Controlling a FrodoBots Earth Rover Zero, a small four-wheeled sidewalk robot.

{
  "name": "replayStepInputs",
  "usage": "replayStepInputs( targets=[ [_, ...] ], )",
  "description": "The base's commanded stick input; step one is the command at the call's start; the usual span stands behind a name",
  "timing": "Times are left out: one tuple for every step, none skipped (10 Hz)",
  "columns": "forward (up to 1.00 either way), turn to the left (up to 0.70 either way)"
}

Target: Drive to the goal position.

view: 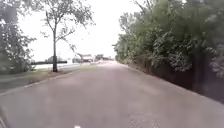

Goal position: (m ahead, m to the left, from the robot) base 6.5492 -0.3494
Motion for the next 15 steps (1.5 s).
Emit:
replayStepInputs(
  targets=[
    [1.0, -0.1],
    [1.0, -0.1],
    [1.0, -0.1],
    [1.0, -0.1],
    [1.0, -0.1],
    [1.0, -0.1],
    [1.0, -0.1],
    [1.0, -0.1],
    [1.0, -0.1],
    [1.0, -0.1],
    [1.0, -0.1],
    [1.0, -0.09],
    [1.0, -0.08],
    [1.0, -0.06],
    [1.0, -0.05]
  ],
)
